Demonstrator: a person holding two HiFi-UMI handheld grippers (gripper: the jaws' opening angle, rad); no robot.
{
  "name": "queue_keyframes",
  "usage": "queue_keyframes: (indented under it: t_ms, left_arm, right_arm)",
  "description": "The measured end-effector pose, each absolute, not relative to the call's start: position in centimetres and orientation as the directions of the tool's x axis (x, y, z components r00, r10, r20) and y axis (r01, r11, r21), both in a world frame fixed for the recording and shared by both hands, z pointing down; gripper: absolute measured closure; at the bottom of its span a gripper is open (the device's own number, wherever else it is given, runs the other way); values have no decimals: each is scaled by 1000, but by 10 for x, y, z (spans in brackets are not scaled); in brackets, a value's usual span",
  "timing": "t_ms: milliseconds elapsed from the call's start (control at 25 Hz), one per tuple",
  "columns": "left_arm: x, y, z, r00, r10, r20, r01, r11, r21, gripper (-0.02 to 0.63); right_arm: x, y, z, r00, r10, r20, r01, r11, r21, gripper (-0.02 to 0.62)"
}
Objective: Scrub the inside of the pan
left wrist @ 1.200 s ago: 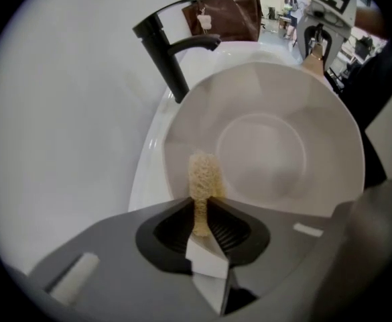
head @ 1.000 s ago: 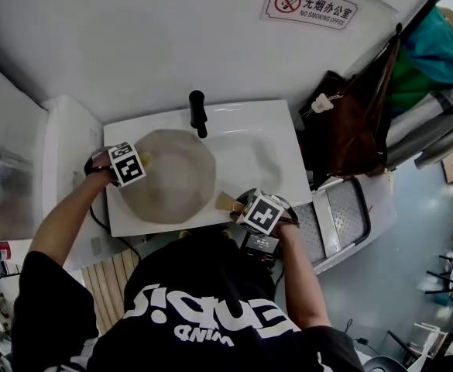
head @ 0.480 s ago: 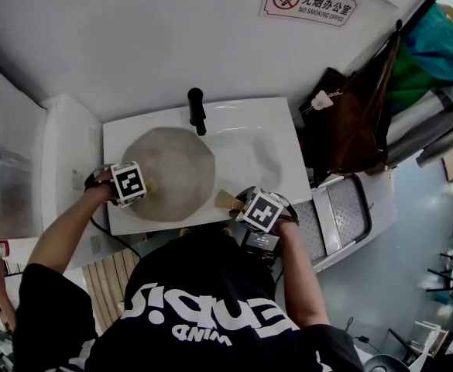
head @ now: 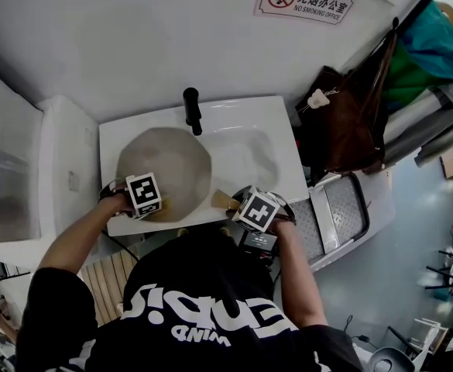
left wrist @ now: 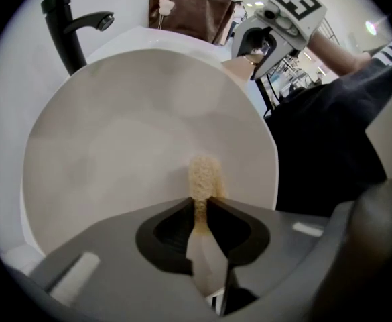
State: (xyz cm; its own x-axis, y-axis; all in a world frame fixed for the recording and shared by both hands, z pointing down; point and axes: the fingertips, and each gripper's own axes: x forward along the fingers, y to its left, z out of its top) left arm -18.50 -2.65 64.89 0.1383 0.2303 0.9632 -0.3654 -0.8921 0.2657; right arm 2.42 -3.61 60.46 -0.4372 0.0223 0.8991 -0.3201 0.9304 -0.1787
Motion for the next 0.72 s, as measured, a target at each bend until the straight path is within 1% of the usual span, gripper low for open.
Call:
queue_keyframes:
  t_ms: [160,320,400,560,720]
  left_arm:
    - [-159,-24,652,194,249,949,-359,-882,305,548]
    - [-135,-27,656,245,249,937,-356,-876,326,548]
    - [-126,-30,657,261,245,934,-351,-877,328,548]
    - [-111,-41,660,293,216,932,-357,-879,316,548]
    - [-98,-60,666,332,154,931,-391,-875,284,548]
  right_arm:
    - [22,-30,606,-445,48,894,-320,924,-209,431]
    - [23,-35,605,-434,24,900,-320,930,-179,431]
    - [20,-29,606,-442,48,896,-319,925,-208,431]
    - [22,-26,609,-432,55,900,-323,922,-212,431]
    - [19,-25,607,-436,64,898,-318,922,-220,431]
